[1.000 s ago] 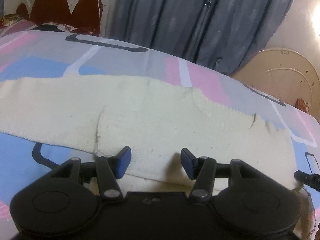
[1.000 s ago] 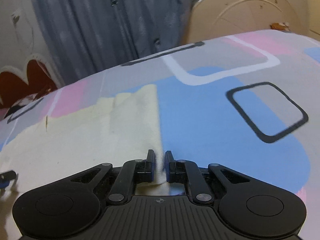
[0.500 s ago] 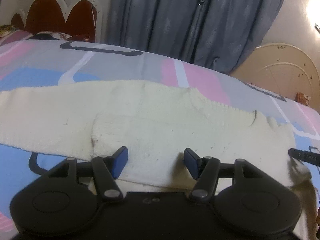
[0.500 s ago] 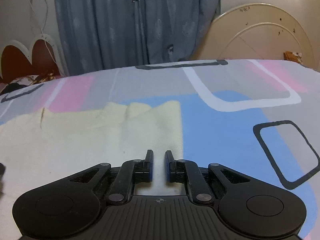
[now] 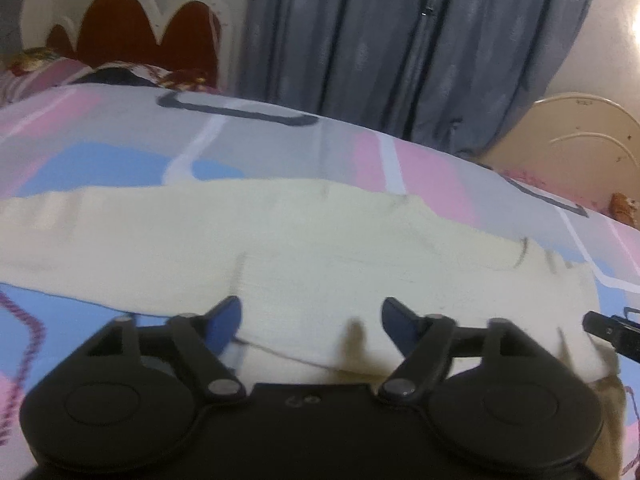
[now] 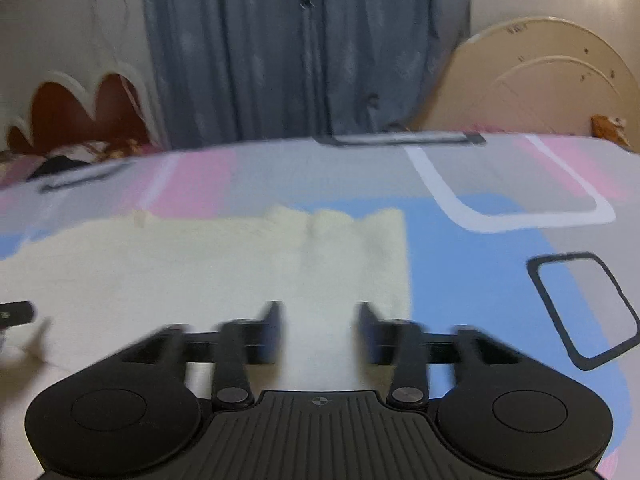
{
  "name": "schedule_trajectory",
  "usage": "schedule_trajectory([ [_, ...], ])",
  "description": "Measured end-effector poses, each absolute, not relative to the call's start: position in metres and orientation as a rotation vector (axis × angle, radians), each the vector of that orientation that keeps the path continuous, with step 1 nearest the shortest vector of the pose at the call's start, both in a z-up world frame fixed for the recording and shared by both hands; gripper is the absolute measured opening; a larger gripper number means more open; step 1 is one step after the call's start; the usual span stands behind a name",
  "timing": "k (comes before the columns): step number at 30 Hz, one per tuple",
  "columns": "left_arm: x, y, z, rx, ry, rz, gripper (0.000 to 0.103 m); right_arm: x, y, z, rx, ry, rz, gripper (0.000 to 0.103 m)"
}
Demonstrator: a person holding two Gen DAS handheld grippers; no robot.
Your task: Fold small clothes
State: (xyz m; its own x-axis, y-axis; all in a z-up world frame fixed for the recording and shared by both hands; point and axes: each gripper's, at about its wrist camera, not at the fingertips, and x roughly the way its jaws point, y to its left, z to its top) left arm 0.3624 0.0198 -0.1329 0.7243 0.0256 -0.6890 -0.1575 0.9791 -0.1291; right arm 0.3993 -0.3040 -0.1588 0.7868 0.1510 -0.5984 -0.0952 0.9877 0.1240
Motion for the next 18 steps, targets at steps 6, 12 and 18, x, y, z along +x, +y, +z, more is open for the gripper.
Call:
schedule_trajectory([
  [6,0.353,0.049,-0.117,-0.162,0.794,0.183,0.078,0.391,-0.265,-0.141,0.098,0.647,0.252,0.055],
  [12,0.346,0.107,-0.097,-0.209,0.801,0.276,0.083,0.398,-0.215,-0.115,0.059,0.626,0.343,0.055],
  [18,0.339,0.162,-0.097,-0.260,0.784,0.364,0.086,0.408,-0.158,-0.109,0.039,0.613,0.367,0.055],
])
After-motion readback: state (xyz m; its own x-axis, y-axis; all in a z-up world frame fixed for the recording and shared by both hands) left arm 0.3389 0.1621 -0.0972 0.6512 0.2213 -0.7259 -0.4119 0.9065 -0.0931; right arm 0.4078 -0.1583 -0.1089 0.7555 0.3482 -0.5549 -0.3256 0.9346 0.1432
